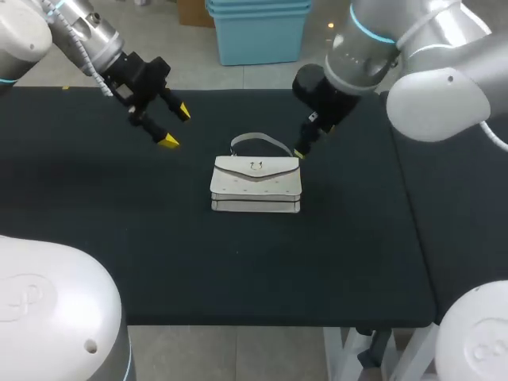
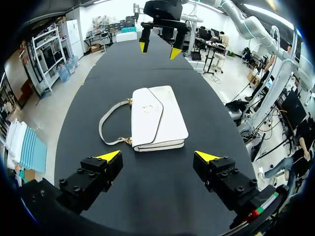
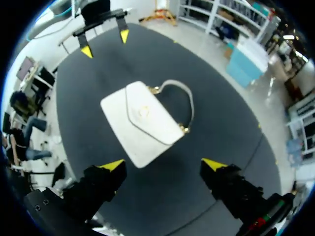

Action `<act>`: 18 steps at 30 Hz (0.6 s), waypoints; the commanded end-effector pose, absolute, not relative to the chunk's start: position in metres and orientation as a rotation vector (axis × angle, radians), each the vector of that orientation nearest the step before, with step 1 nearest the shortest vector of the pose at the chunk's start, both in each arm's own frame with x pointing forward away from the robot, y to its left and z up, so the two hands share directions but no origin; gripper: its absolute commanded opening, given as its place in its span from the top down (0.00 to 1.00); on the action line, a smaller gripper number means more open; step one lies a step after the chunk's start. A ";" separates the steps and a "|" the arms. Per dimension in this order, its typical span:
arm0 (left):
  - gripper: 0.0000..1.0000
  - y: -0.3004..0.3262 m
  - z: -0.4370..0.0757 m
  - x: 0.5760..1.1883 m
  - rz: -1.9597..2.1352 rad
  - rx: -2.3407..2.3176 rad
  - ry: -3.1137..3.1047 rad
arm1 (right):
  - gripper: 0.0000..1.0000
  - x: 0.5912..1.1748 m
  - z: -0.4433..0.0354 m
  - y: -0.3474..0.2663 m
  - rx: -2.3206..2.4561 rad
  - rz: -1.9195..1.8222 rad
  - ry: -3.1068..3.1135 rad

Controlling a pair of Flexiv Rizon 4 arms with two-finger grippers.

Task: Pick up the bag, open it, inspect its contents, close it, and place it on the opposite side

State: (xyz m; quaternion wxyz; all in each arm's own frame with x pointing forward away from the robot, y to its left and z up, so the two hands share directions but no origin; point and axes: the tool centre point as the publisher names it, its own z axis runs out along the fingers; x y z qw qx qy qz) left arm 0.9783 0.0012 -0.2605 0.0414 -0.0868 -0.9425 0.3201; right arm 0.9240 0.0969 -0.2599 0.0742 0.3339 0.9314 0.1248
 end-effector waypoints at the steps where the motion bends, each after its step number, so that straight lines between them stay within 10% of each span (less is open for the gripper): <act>1: 0.00 0.002 -0.261 0.983 0.974 -0.267 -2.875 | 0.00 0.929 -0.263 0.111 0.969 0.097 2.669; 18: 0.00 0.006 -0.264 0.987 0.956 -0.249 -2.868 | 0.00 0.920 -0.279 0.120 0.718 -0.283 2.558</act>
